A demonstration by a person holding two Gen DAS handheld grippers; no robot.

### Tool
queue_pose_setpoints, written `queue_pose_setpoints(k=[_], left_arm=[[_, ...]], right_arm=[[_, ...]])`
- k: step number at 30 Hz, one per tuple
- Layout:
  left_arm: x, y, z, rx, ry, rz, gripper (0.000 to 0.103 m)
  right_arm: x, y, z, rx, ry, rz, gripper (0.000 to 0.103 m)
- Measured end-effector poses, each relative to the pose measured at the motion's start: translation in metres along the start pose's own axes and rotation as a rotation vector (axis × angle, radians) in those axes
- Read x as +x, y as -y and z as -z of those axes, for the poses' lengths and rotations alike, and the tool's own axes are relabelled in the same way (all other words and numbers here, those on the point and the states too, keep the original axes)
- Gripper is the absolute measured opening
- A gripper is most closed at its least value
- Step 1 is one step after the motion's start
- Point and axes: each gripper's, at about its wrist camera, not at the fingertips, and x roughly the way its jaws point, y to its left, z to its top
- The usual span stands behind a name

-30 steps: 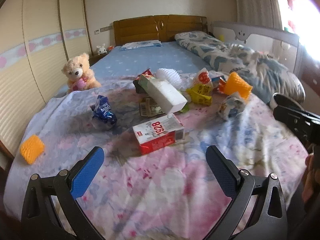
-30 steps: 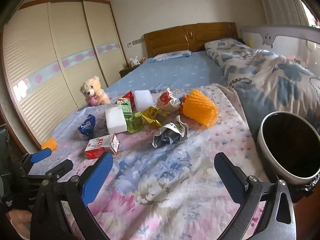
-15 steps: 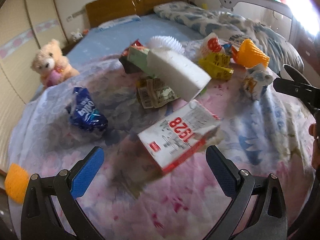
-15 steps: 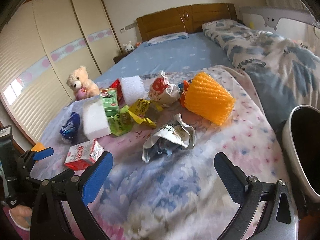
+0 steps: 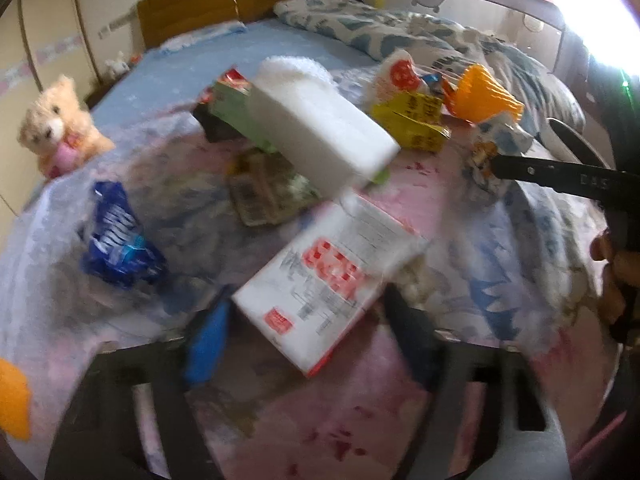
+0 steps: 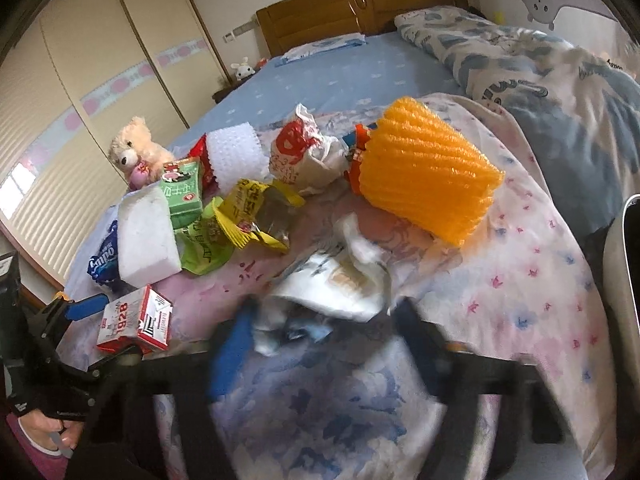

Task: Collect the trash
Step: 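Grasp the red-and-white milk carton with the left gripper while the right grasps the crumpled white wrapper, then carry the carton and wrapper over the black bin and open both grippers to drop them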

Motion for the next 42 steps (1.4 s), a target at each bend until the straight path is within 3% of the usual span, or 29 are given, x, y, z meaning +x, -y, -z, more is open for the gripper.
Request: queue_pose_setpoints(k=[2, 3, 6, 13, 24, 42], left_arm=[[-0.004, 0.002, 0.001, -0.008, 0.011, 0.014, 0.062], [-0.007, 0.004, 0.001, -0.014, 0.015, 0.027, 0.06], [-0.017, 0.014, 0.007, -0.027, 0.032, 0.041, 0.058], [-0.031, 0.048, 0.015, -0.05, 0.051, 0.058, 0.057], [-0.036, 0.101, 0.0, -0.067, 0.067, 0.115, 0.057], [-0.029, 0.193, -0.044, 0.049, 0.081, 0.185, 0.056]], right_arm=[[-0.001, -0.001, 0.001, -0.005, 0.007, -0.007, 0.036], [-0.002, -0.001, 0.002, -0.008, 0.008, -0.01, 0.024], [-0.009, -0.003, 0.005, -0.009, 0.009, -0.03, 0.021], [-0.039, 0.006, 0.021, -0.005, 0.033, -0.05, 0.019], [-0.089, 0.037, 0.04, 0.048, 0.089, -0.043, 0.017], [-0.157, 0.107, 0.052, 0.154, 0.208, 0.021, 0.015]])
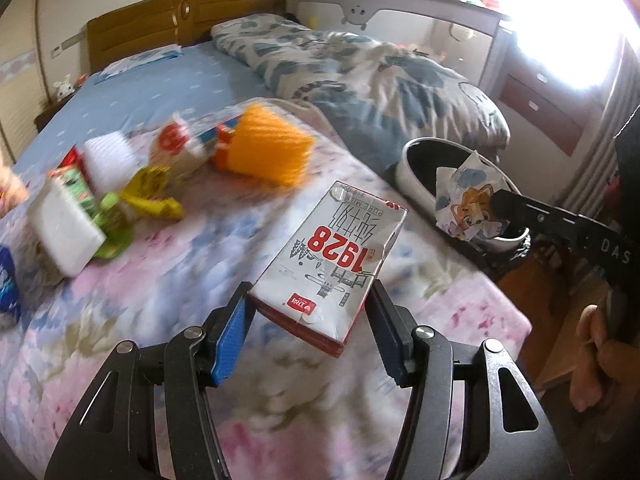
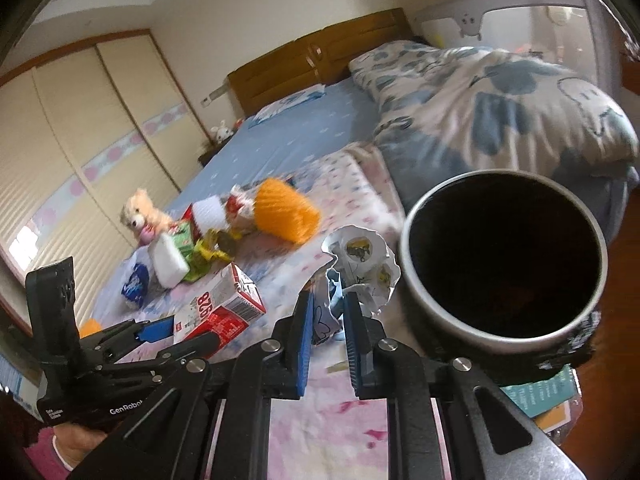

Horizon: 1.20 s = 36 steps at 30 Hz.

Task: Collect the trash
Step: 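Carry the carton and wrapper over the black bin and open both grippers to drop them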

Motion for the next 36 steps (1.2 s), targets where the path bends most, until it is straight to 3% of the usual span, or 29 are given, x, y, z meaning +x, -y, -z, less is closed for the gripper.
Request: queue_pose_setpoints(k=[8, 18, 36], left_arm=[[0.016, 0.038, -0.024, 0.063, -0.006, 0.03, 0.056], [0.044, 0.081, -0.048, 0.132, -0.029, 0.037, 0.056], [0.079, 0.123, -0.079, 0.186, -0.053, 0.043, 0.056]], right_arm=[[-0.022, 0.044, -0.015, 0.068, 0.058, 0.065, 0.015], [-0.027, 0.092, -0.019, 0.136, 0.063, 0.122, 0.015], [-0.008, 0.132, -0.026, 0.194, 0.019, 0.125, 0.016]])
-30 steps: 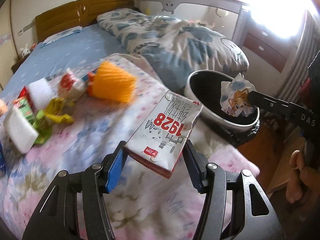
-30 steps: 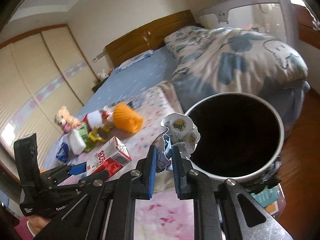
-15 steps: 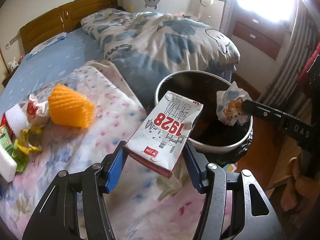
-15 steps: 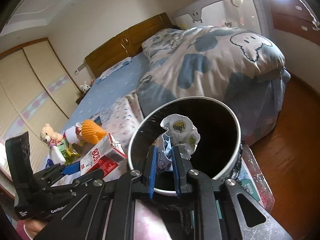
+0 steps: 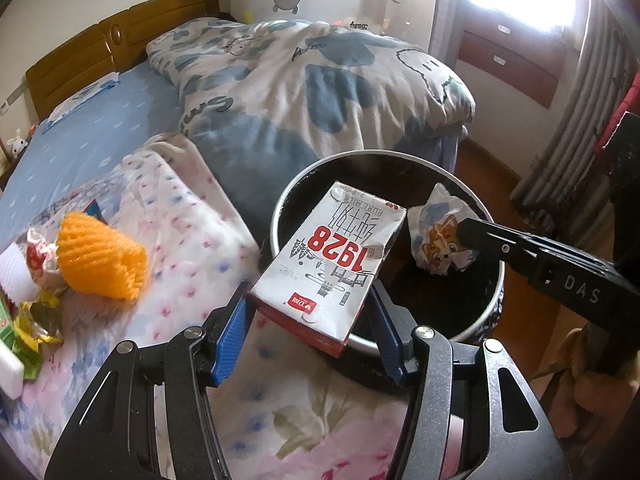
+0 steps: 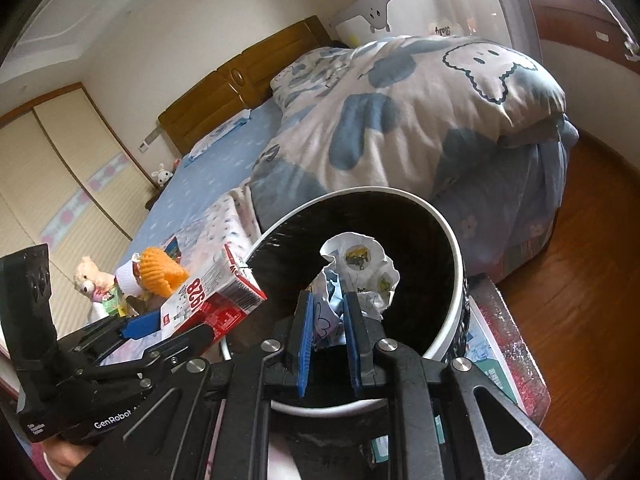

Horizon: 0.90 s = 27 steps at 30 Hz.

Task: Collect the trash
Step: 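Carry the carton and wrapper over the black bin and open both grippers to drop them, then move both open grippers back over the trash on the bed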

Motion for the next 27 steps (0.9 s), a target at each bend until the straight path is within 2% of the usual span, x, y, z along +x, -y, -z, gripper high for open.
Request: queue_pose_setpoints(k=[1, 8, 9, 11, 12, 13, 21, 27], left_arm=[[0.002, 0.001, -0.002, 0.001, -0.001, 0.0, 0.056], [0.009, 0.008, -0.008, 0.01, -0.013, 0.011, 0.058], [0.01, 0.008, -0.007, 0.007, -0.019, 0.014, 0.06], [0.009, 0.007, -0.005, -0.002, -0.02, 0.016, 0.07], [0.008, 0.006, -0.003, -0.009, -0.019, 0.01, 0.076], [0.006, 0.003, -0.001, -0.022, -0.015, 0.007, 0.077], [-0.014, -0.031, 0.029, -0.139, -0.006, -0.002, 0.08], [-0.031, -0.062, 0.06, -0.228, -0.003, -0.04, 0.08]], right_arm=[[0.001, 0.001, -0.001, 0.001, -0.003, 0.002, 0.019], [0.004, 0.01, -0.007, 0.019, -0.001, 0.015, 0.02], [0.005, 0.012, -0.008, 0.026, -0.003, 0.015, 0.025], [0.004, 0.013, -0.009, 0.038, 0.001, 0.013, 0.042], [0.002, 0.014, -0.01, 0.046, 0.008, 0.004, 0.058], [0.0, 0.014, -0.01, 0.049, 0.016, 0.004, 0.065], [-0.013, -0.001, -0.008, 0.04, 0.058, -0.019, 0.084], [-0.01, -0.029, 0.004, -0.001, 0.043, -0.062, 0.087]])
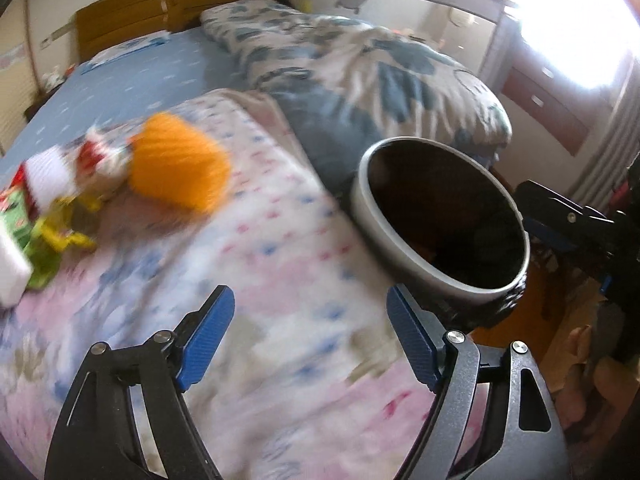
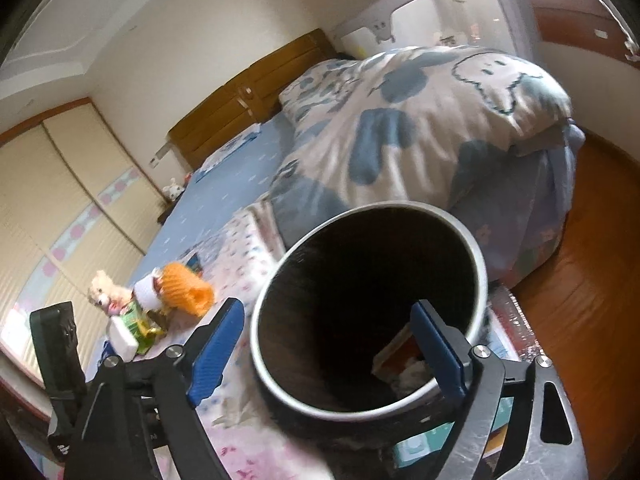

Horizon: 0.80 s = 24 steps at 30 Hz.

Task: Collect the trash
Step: 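Move both open grippers back over the trash on the bed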

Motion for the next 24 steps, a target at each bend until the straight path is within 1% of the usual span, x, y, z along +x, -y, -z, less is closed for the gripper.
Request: queue_pose_setpoints(k=[5, 16, 24], left_arm=[[-0.016, -0.031, 0.017, -0.057, 0.015, -0.043, 0.081], [-0.046, -0.094, 0.049, -0.174, 0.04, -0.124, 0.081], [-0.06, -0.134, 0.071, -0.253, 0.044, -0.177, 0.081]], right_arm=[[0.009, -0.031, 0.013, -0.068, -0.032, -0.043, 0.087], [0.033, -0.099, 0.034, -0.212, -0.098, -0.133, 0.092], [0.053, -0.133, 0.052, -0.261, -0.138, -0.186, 0.093]])
